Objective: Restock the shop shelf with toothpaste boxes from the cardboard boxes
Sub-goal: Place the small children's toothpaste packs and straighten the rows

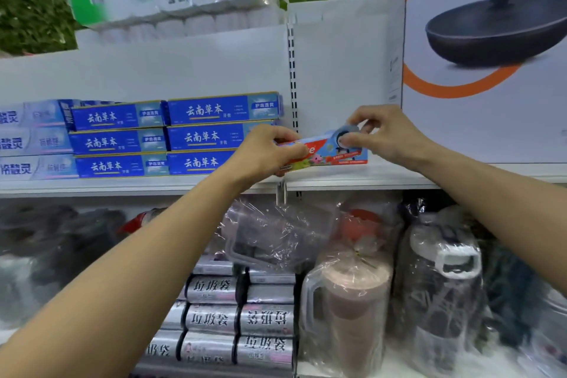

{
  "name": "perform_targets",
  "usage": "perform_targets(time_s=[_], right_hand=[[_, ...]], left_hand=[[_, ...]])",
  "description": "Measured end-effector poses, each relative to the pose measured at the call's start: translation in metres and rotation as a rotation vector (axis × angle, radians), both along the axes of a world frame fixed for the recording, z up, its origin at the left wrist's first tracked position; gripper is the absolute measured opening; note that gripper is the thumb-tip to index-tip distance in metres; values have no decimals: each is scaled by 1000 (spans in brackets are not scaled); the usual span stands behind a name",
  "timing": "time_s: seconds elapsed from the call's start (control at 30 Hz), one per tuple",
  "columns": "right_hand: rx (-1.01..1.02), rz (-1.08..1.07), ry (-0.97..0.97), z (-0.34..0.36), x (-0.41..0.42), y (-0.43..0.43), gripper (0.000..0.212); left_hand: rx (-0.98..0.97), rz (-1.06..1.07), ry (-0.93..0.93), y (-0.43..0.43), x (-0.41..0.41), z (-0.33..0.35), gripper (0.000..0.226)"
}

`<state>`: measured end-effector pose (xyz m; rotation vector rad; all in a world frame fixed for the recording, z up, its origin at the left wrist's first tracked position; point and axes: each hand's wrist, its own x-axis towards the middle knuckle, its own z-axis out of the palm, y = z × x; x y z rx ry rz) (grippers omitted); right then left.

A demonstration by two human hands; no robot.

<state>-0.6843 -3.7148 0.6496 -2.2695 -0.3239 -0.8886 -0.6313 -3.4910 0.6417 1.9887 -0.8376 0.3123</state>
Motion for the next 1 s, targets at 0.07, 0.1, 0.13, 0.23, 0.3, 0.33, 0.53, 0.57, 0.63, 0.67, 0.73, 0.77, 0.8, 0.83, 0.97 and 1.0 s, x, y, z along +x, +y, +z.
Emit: perform_targets(time_s=[0.07,0.1,0.13,0.23,0.3,0.33,0.53,0.57,0.63,0.67,0.73,0.77,0.8,0.83,0.97,1.0], right_hand=[[36,-25,36,-1,-2,-12,11],[40,-39,59,-2,-4,-16,12],[41,-57,78,-3,-4,-21,12],[32,-115,120,-7,1,-32,12],[26,-137,146,-9,8,-36,12],[25,-150,155,-9,12,-36,11],[3,-222,187,-9,34,-33,11],[-6,-226,190,-9,36,-32,10],[-24,-239,197,-8,39,-31,9],[-29,-247,204,-8,41,-31,9],[-35,-260,217,-8,41,-30,6],[-45,-268,221,-7,41,-30,4],[-74,-284,231,-7,40,-30,5],[-123,-312,249,-6,38,-29,8],[-421,-568,189,-8,24,-16,36],[-453,-615,116,-9,17,-11,39]], left_hand=[[16,26,-61,-9,6,-3,30],[54,57,-136,-12,8,-4,36],[95,86,-221,-13,8,-6,38],[180,92,-360,-17,4,-8,28],[239,72,-329,-19,4,-10,31],[266,70,-302,-20,6,-11,38],[393,167,-211,-30,12,-8,56],[415,181,-193,-32,13,-7,63],[441,192,-171,-34,17,-6,66],[443,195,-165,-35,20,-6,64],[430,199,-151,-35,22,-6,56],[422,201,-149,-36,23,-6,53],[420,204,-146,-36,23,-7,50],[423,209,-144,-36,22,-7,46],[364,255,-206,-34,12,-8,33],[321,291,-247,-32,7,-10,34]])
